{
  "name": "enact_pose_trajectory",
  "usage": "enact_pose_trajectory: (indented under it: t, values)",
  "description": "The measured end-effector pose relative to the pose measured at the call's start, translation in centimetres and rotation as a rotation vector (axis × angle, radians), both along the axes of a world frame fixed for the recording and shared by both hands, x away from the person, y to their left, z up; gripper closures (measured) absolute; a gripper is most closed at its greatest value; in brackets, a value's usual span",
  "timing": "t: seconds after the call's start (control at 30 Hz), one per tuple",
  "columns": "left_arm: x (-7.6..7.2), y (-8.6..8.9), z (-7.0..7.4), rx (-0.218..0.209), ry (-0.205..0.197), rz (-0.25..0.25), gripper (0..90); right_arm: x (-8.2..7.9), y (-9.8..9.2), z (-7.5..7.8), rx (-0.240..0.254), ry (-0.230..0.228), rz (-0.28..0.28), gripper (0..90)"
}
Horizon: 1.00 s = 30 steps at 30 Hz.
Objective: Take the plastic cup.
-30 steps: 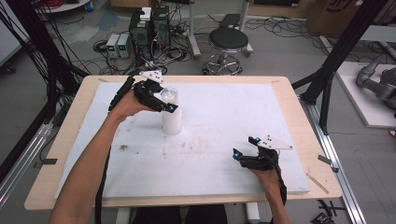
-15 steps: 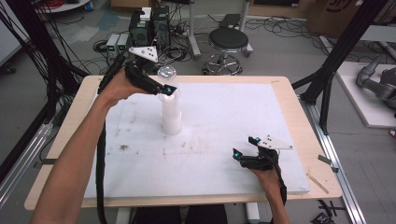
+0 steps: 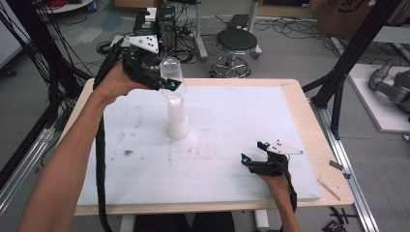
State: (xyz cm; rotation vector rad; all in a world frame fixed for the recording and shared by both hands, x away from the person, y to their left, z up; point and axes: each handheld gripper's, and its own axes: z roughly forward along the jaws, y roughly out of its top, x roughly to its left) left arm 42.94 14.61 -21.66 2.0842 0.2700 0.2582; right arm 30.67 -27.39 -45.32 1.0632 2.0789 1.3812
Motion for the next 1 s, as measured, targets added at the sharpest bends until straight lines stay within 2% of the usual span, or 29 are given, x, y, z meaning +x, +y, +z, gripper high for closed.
enact_pose_trajectory:
  t: [0.1, 0.2, 0.37, 0.43, 0.53, 0.57, 0.63, 0.77, 0.87, 0.97, 1.0]
  values:
    - [-0.8, -0.1, -0.3, 0.008, 0.004, -0.014, 34.6, 0.0, 0.0, 0.0, 0.0, -0.002, -0.001, 15.8]
    - [-1.8, 0.0, -0.7, -0.024, -0.003, -0.038, 34.6, 0.0, 0.0, 0.0, -0.001, 0.0, 0.001, 15.8]
    - [-3.2, 0.1, -1.3, -0.052, -0.016, -0.034, 34.7, 0.1, 0.0, 0.0, -0.001, 0.004, 0.003, 15.9]
    - [-4.3, 0.1, -2.1, -0.079, -0.021, -0.043, 34.6, 0.0, 0.1, 0.0, -0.003, 0.006, -0.001, 15.9]
    - [-5.3, 0.1, -3.1, -0.114, -0.019, -0.057, 34.7, 0.0, 0.0, 0.0, -0.004, 0.0, -0.002, 15.8]
    - [-5.3, 0.1, -3.1, -0.114, -0.019, -0.057, 34.7, 0.0, 0.0, 0.0, -0.003, -0.004, -0.002, 15.8]
    - [-6.2, 0.1, -4.3, -0.176, -0.002, -0.067, 34.7, 0.0, 0.0, 0.0, -0.001, 0.001, -0.001, 15.8]
    - [-7.4, -0.4, -5.9, -0.202, 0.001, -0.098, 34.7, 0.1, 0.0, 0.0, 0.002, 0.003, -0.002, 15.9]
    - [-8.3, -0.7, -7.3, -0.24, 0.005, -0.104, 34.7, 0.0, 0.0, 0.0, -0.001, 0.007, -0.002, 15.9]
    - [-8.8, -0.8, -8.1, -0.256, 0.003, -0.105, 34.7, 0.0, 0.0, 0.0, -0.004, 0.002, -0.001, 15.8]
    - [-9.2, -0.8, -9.0, -0.268, 0.004, -0.106, 34.7, 0.0, 0.0, 0.0, -0.007, -0.003, -0.003, 15.9]
